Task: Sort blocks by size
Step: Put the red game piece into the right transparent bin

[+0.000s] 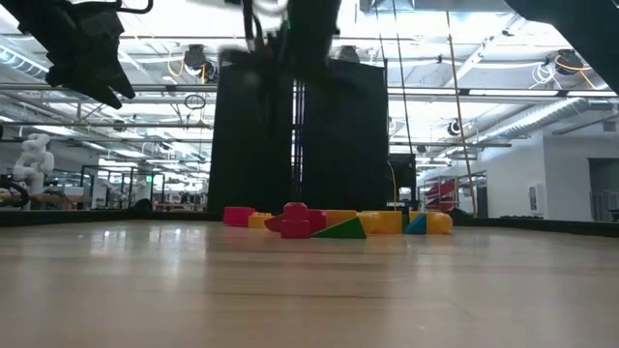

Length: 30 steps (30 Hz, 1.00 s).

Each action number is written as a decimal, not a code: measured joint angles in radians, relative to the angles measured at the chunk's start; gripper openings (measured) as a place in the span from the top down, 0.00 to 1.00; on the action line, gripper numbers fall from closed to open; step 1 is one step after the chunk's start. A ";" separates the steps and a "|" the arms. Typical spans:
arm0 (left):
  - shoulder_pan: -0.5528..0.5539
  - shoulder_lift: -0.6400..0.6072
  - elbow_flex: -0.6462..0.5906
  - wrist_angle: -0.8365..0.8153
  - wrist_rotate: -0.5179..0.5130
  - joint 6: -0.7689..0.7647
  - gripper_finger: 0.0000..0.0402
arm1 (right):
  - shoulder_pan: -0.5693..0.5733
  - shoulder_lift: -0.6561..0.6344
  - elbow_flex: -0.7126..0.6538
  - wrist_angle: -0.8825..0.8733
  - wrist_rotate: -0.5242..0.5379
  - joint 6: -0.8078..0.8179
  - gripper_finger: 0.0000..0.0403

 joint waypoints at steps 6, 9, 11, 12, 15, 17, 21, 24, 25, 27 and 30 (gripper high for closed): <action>0.000 0.000 0.000 0.000 -0.002 0.000 0.36 | -0.027 0.000 -0.152 0.080 -0.081 0.060 0.42; 0.000 0.000 0.000 0.000 -0.003 0.000 0.36 | -0.035 0.000 -0.227 0.174 -0.150 0.076 0.41; 0.000 0.000 0.000 0.000 -0.004 0.000 0.36 | -0.035 0.000 -0.278 0.241 -0.168 0.078 0.41; 0.000 0.000 0.000 0.000 -0.004 0.000 0.36 | -0.035 0.000 -0.303 0.283 -0.168 0.080 0.41; 0.000 0.000 0.000 0.000 -0.004 0.000 0.36 | -0.036 0.000 -0.374 0.387 -0.171 0.105 0.41; 0.000 0.000 0.000 0.000 -0.006 0.000 0.36 | -0.042 -0.003 -0.410 0.428 -0.169 0.131 0.43; 0.000 0.000 0.000 0.000 -0.022 0.001 0.36 | -0.057 -0.011 -0.462 0.445 -0.207 0.175 0.53; 0.000 0.000 0.000 0.000 -0.023 0.001 0.36 | -0.057 -0.010 -0.469 0.437 -0.202 0.139 0.68; 0.000 0.000 0.000 0.000 -0.023 0.001 0.36 | -0.057 -0.009 -0.469 0.437 -0.203 0.126 0.72; 0.000 0.000 0.000 0.000 -0.023 0.001 0.36 | -0.056 -0.009 -0.468 0.441 -0.205 0.102 0.72; 0.000 0.000 0.000 -0.001 -0.023 0.007 0.36 | -0.051 -0.006 -0.435 0.428 -0.211 0.049 0.72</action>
